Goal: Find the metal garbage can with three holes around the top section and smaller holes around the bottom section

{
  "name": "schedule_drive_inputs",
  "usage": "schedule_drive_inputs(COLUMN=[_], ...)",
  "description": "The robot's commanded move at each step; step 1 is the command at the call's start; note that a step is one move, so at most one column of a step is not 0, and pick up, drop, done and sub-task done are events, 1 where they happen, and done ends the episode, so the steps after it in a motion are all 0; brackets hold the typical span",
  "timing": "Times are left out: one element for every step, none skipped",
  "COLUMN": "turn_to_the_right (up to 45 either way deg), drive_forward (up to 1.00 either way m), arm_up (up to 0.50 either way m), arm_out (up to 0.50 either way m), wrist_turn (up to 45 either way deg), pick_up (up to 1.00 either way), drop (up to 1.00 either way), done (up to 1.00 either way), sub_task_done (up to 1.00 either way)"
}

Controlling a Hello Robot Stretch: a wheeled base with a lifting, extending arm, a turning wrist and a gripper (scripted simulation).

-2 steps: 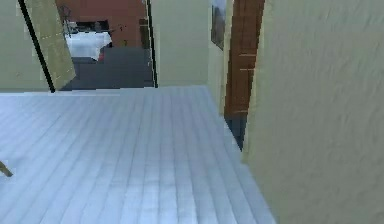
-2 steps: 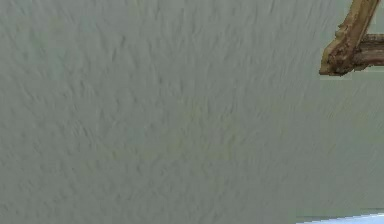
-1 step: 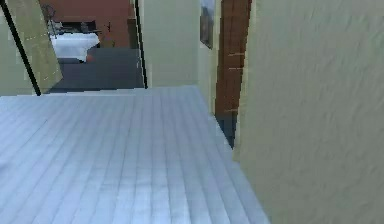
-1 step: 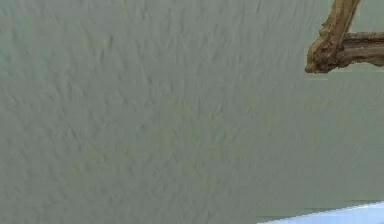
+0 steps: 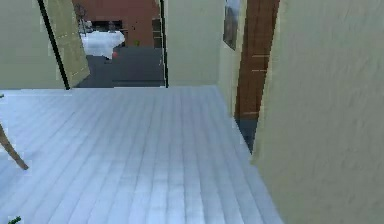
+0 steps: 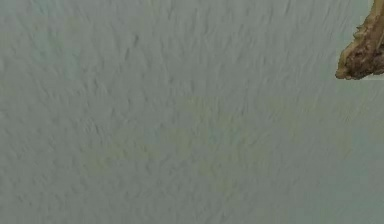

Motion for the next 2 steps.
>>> schedule_drive_inputs(turn_to_the_right=[0.0, 0.0], drive_forward=[1.0, 0.75], arm_up=[0.0, 0.0], arm_out=[0.0, 0.0], wrist_turn=[0.0, 0.0], pick_up=[0.0, 0.0], drop=[0.0, 0.0], done=[0.0, 0.0], sub_task_done=[0.0, 0.0])
